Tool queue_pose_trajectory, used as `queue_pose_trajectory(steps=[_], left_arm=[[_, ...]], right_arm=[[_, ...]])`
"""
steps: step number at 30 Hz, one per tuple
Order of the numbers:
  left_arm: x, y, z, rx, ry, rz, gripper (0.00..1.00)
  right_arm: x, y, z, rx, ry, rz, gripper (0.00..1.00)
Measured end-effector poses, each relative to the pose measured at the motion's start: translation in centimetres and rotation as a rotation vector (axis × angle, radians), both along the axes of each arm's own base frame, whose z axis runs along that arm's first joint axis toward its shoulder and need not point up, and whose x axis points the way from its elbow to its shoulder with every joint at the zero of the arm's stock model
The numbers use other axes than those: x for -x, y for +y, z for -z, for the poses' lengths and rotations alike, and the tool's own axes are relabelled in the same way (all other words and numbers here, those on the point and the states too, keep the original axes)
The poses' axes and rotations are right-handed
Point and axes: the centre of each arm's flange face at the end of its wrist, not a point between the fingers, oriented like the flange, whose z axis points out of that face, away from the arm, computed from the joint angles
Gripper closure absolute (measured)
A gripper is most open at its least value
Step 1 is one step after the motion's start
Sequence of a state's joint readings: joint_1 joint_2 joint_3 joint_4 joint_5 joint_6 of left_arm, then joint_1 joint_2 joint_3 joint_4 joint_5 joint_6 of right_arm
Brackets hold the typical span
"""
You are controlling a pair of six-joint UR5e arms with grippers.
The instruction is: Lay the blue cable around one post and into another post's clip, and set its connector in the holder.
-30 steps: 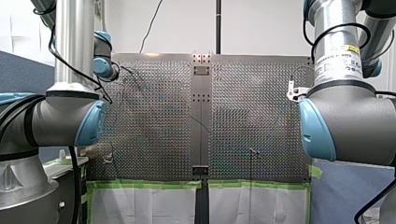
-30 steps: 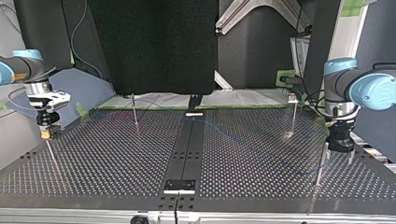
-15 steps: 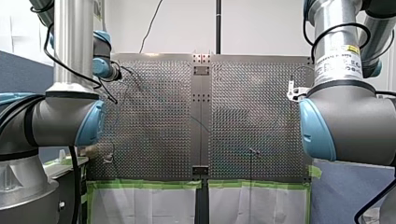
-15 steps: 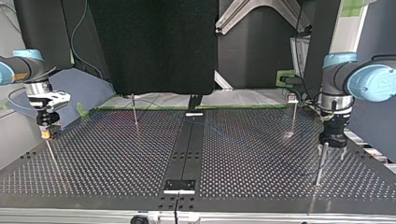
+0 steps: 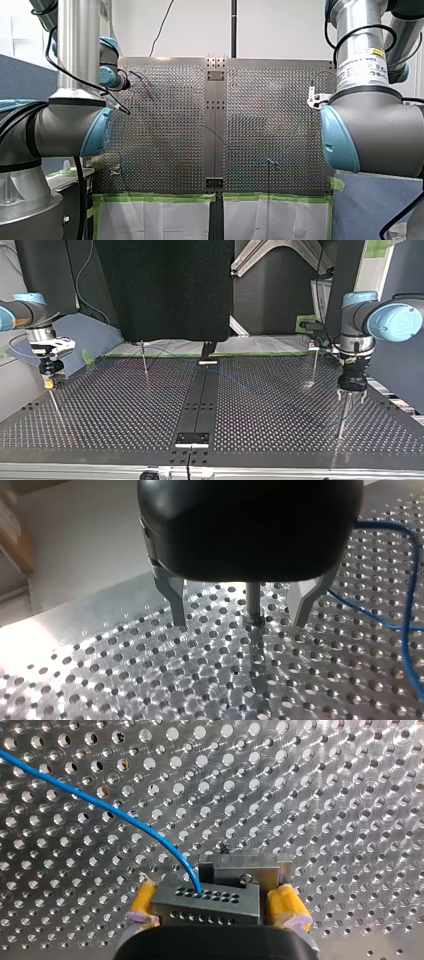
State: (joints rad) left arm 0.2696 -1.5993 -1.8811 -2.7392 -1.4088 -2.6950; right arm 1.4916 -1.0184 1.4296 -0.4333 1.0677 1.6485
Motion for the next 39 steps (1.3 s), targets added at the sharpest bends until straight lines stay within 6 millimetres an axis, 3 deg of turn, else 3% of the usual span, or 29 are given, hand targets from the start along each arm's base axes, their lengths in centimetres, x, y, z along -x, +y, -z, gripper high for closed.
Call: queue_pose_trajectory(steps=[10, 22, 32, 39], left_arm=[[0.5, -0.7, 1.6, 0.021, -0.006, 0.024, 0.00], [1.2, -0.9, 8.1, -0.009, 0.064, -0.008, 0.00], [1.9, -0.8, 8.7, -0.068, 0.116, -0.061, 0.00], [3.1, -1.6, 7.5, -0.123, 0.145, -0.076, 0.00]], right_arm=[[0.0, 0.0, 0.1, -0.004, 0.000, 0.000, 0.01], [-0.1, 0.1, 0.1, -0.005, 0.001, -0.001, 0.01], [-0.1, 0.1, 0.1, -0.006, 0.001, -0.002, 0.01], [-0.1, 0.1, 0.1, -0.006, 0.001, -0.002, 0.01]])
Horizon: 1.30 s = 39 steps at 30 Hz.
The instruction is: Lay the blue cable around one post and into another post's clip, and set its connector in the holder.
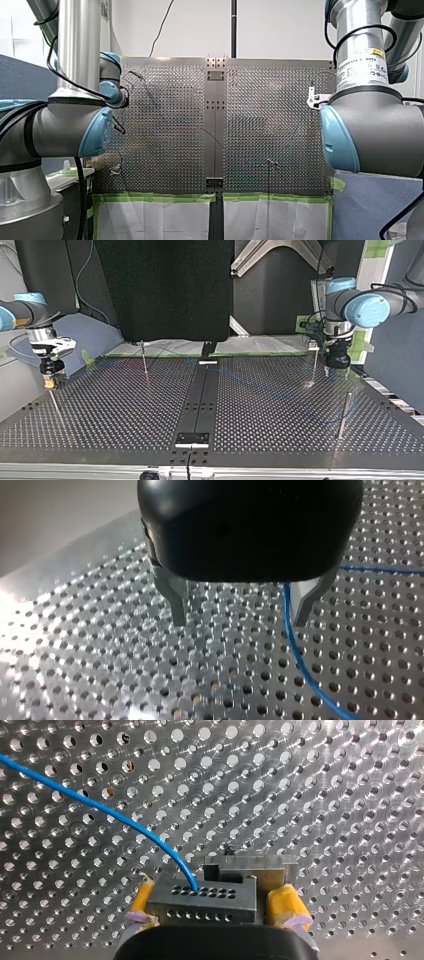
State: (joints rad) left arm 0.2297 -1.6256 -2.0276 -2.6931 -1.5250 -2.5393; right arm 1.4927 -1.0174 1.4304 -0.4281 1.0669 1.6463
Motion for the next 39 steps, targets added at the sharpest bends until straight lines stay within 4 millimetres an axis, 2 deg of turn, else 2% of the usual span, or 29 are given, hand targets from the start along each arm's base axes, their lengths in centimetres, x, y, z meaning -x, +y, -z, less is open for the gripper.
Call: queue_pose_trajectory(steps=[4, 11, 21, 28, 39], left_arm=[[1.3, -0.9, -0.4, -0.033, 0.030, 0.007, 0.00], [3.6, -1.9, 2.1, -0.088, 0.115, 0.028, 0.00], [4.3, -2.6, 2.7, -0.150, 0.146, 0.034, 0.00], [4.8, -2.6, 2.1, -0.162, 0.150, 0.005, 0.00], [7.6, -2.9, -0.7, -0.262, 0.186, -0.062, 0.00]], right_arm=[[0.0, 0.0, 0.0, 0.000, -0.001, 0.000, 0.01], [0.0, 0.0, 0.0, -0.001, -0.002, 0.000, 0.01], [0.0, 0.0, 0.0, 0.000, -0.004, -0.001, 0.01], [0.0, 0.0, 0.0, 0.000, -0.004, 0.000, 0.01], [-0.2, 0.0, 0.1, -0.001, 0.000, -0.003, 0.01]])
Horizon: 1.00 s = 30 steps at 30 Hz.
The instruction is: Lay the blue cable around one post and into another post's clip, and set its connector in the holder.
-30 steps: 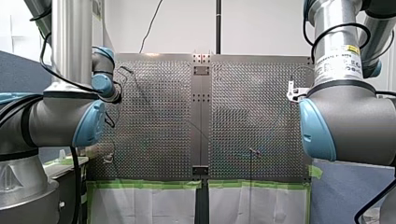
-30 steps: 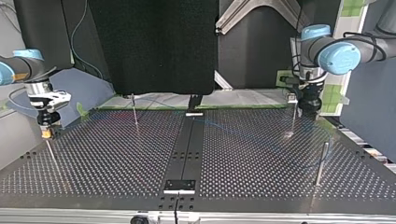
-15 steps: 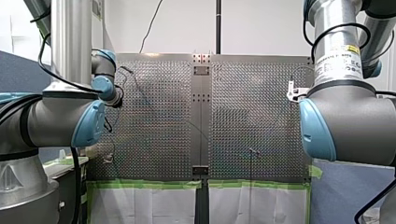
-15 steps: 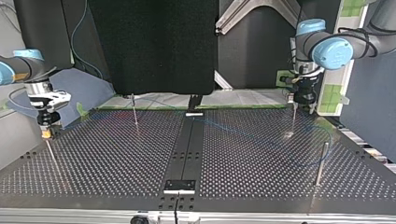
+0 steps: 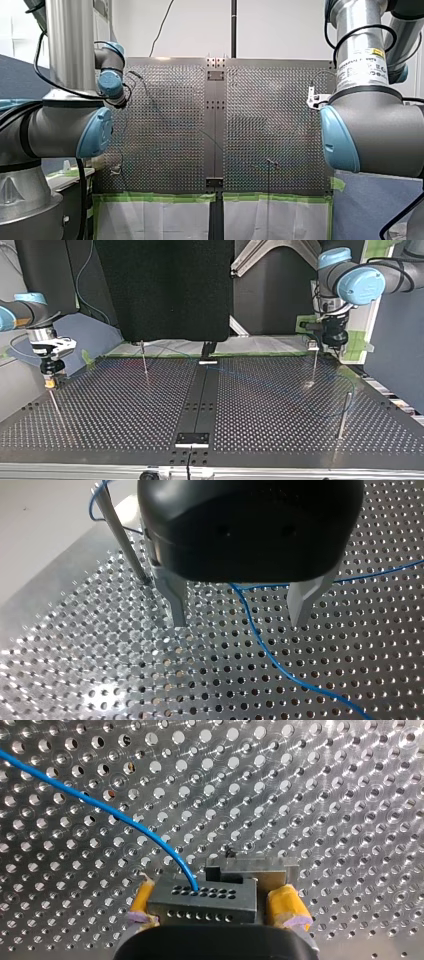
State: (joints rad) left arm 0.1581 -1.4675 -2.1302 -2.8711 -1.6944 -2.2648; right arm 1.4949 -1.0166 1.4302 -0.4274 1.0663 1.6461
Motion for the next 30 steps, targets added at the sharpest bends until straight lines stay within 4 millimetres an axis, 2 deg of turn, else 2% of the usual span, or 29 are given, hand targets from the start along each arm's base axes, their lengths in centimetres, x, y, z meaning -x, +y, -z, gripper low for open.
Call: queue_pose_trajectory(steps=[8, 10, 18, 30], left_arm=[[2.3, -0.3, -2.1, -0.081, 0.027, -0.036, 0.00], [2.8, -0.4, -2.6, -0.098, 0.033, -0.038, 0.00], [4.0, -0.5, -4.4, -0.161, 0.017, -0.047, 0.00], [4.1, -0.8, -4.4, -0.232, 0.037, -0.023, 0.00]], right_arm=[[-0.1, -0.1, -0.4, 0.004, 0.003, -0.002, 0.01], [0.4, -0.1, -0.1, 0.007, 0.003, 0.006, 0.01], [0.6, -0.1, 0.3, 0.002, 0.002, 0.009, 0.01], [0.6, -0.1, 0.3, 0.002, 0.002, 0.009, 0.01]])
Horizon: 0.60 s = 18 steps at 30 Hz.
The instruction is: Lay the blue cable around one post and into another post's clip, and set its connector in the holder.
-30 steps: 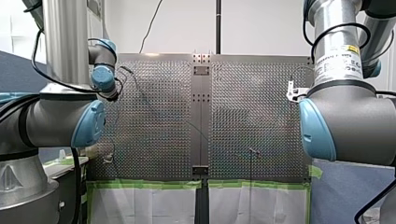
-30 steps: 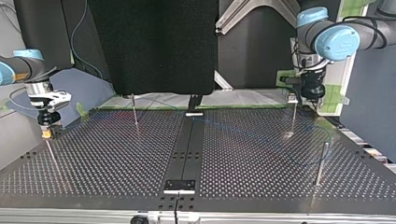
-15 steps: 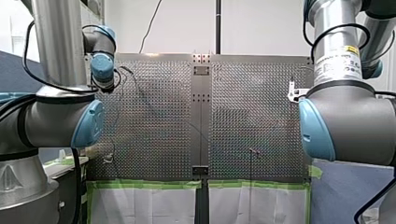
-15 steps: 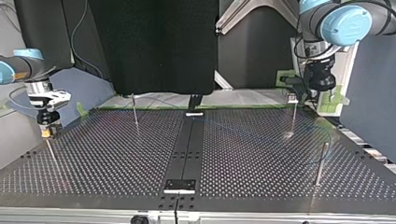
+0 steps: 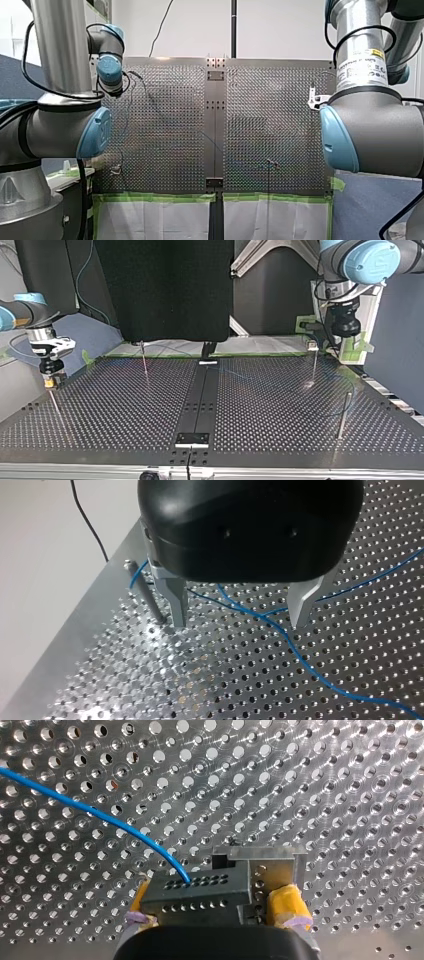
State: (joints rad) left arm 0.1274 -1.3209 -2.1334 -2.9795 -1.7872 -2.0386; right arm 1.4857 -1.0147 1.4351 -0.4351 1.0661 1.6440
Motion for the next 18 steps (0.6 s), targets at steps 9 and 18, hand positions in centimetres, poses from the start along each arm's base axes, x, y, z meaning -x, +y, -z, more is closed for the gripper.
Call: queue_pose_trajectory(steps=[9, 18], left_arm=[[-0.7, -1.9, 2.4, -0.057, 0.056, 0.061, 0.00], [-1.8, -4.3, 4.8, -0.122, 0.076, 0.094, 0.00]], right_arm=[[0.0, 0.0, 0.0, 0.000, 0.000, 0.000, 0.01], [0.0, 0.0, 0.0, 0.000, 0.000, 0.000, 0.01]])
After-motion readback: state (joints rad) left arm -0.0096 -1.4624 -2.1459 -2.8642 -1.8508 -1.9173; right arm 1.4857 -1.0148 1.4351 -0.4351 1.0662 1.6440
